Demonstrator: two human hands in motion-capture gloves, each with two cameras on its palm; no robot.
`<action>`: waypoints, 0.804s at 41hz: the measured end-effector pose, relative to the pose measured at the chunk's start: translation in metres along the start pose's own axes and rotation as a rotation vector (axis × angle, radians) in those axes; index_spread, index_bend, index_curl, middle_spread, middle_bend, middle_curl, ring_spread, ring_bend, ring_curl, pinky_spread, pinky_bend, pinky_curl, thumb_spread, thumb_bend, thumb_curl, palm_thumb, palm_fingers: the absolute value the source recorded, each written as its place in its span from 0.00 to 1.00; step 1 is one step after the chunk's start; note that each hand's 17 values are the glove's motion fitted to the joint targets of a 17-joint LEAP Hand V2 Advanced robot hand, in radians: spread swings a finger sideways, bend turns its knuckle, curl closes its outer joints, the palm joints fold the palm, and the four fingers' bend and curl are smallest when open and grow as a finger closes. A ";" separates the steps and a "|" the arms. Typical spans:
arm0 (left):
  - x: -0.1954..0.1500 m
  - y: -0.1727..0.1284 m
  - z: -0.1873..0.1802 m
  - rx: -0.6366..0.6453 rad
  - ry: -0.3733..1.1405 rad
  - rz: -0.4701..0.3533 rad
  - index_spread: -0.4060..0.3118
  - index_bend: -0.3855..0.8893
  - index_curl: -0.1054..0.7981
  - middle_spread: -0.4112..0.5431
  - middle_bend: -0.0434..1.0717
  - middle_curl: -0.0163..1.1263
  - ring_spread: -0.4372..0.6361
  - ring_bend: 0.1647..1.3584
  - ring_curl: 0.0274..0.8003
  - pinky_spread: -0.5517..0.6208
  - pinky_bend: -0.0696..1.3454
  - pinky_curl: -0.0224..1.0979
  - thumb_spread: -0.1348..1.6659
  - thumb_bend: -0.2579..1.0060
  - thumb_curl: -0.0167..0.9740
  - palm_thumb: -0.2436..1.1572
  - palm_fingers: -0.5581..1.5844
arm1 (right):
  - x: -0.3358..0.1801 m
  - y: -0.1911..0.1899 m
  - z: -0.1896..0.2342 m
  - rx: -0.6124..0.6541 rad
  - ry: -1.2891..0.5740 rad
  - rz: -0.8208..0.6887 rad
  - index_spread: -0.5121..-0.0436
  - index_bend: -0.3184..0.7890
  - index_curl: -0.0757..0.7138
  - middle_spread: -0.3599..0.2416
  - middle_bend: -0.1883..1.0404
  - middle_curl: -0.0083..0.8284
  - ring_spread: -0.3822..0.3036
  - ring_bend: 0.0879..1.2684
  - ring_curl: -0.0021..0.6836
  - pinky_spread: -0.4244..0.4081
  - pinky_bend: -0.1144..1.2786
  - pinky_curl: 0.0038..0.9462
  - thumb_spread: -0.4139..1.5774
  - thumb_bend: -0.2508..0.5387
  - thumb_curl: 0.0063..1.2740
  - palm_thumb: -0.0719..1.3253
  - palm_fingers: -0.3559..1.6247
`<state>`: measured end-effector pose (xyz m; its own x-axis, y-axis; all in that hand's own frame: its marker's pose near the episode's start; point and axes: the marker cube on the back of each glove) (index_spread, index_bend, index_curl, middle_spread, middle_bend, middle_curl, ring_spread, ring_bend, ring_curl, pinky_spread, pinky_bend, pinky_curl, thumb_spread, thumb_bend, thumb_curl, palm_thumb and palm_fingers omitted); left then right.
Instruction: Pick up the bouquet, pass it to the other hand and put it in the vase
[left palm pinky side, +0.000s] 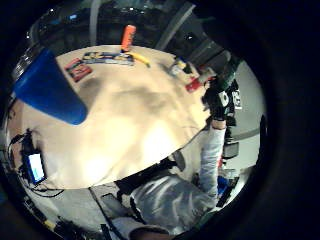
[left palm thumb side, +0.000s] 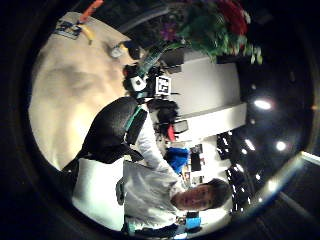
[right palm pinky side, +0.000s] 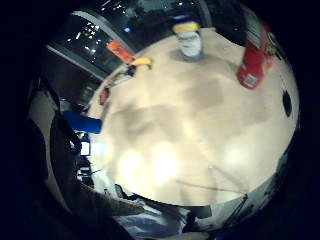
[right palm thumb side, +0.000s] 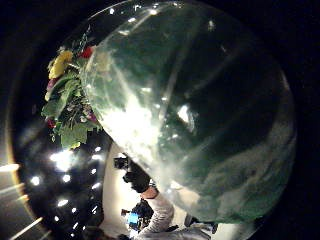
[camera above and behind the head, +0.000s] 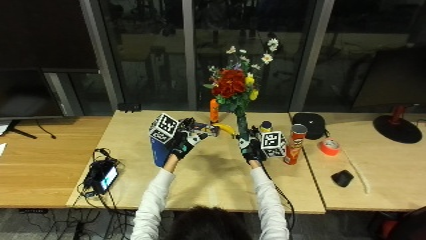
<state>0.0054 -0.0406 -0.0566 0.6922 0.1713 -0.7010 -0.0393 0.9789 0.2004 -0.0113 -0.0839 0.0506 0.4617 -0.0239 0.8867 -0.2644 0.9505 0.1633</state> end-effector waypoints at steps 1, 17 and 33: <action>0.004 -0.001 -0.001 0.006 0.022 0.004 0.71 0.39 0.40 0.65 0.20 0.34 0.62 0.35 0.39 0.70 0.24 0.37 0.68 0.18 0.35 0.48 0.40 | -0.008 -0.001 0.001 -0.001 -0.038 -0.010 0.56 0.60 0.69 0.28 0.76 0.76 0.27 0.76 0.80 0.19 0.61 0.50 0.75 0.33 0.31 0.75 0.89; 0.047 -0.016 0.004 -0.003 0.287 0.077 0.75 0.40 0.38 0.70 0.21 0.33 0.63 0.39 0.40 0.72 0.27 0.37 0.61 0.18 0.36 0.45 0.37 | -0.106 0.029 0.040 0.003 -0.376 -0.212 0.57 0.58 0.78 0.30 0.82 0.79 0.27 0.79 0.81 0.20 0.63 0.52 0.66 0.29 0.40 0.79 0.88; 0.066 -0.012 0.021 -0.004 0.304 0.185 0.74 0.40 0.39 0.66 0.25 0.34 0.63 0.36 0.38 0.73 0.25 0.35 0.58 0.18 0.36 0.44 0.39 | -0.118 0.058 0.101 -0.021 -0.462 -0.310 0.57 0.56 0.86 0.31 0.84 0.79 0.28 0.80 0.81 0.21 0.63 0.53 0.64 0.30 0.45 0.80 0.87</action>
<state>0.0668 -0.0434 -0.0903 0.4269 0.3708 -0.8248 -0.1478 0.9284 0.3409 -0.1671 -0.0570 -0.0006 0.0942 -0.4324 0.8967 -0.1557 0.8833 0.4423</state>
